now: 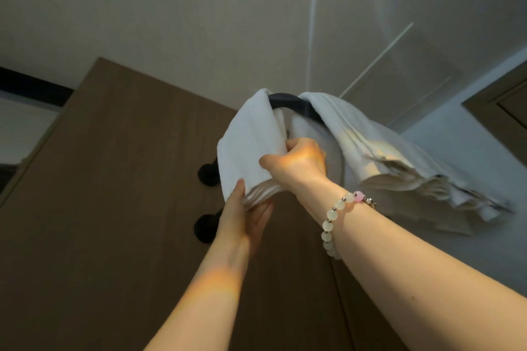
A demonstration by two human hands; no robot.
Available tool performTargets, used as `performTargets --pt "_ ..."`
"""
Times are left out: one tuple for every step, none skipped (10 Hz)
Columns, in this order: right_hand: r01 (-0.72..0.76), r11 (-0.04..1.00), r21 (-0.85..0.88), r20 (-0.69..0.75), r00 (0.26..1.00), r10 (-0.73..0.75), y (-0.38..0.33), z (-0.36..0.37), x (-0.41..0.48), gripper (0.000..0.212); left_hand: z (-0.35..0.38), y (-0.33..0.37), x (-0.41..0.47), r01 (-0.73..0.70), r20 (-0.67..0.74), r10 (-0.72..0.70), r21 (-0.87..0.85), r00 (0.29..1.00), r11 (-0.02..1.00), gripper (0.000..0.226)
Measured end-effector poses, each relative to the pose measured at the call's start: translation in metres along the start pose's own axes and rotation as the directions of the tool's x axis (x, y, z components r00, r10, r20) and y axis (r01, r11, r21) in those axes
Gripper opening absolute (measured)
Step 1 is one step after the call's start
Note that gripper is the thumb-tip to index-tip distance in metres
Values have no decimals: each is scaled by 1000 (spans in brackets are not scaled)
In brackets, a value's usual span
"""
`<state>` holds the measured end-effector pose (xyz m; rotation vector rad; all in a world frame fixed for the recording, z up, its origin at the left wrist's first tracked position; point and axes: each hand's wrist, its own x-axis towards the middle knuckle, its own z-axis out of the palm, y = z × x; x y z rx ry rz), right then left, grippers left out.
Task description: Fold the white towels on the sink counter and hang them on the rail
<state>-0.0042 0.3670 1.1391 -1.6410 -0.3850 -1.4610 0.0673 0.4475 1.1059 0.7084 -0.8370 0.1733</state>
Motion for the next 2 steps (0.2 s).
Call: performTargets --pt "26 998 60 24 999 -28 6 -2 -7 36 -12 -10 -8 50 63 -59 133 996 990 63" --pt "35 996 -81 -28 999 -38 18 -12 -28 41 -27 -29 -21 62 -29 -54 442 998 895 60"
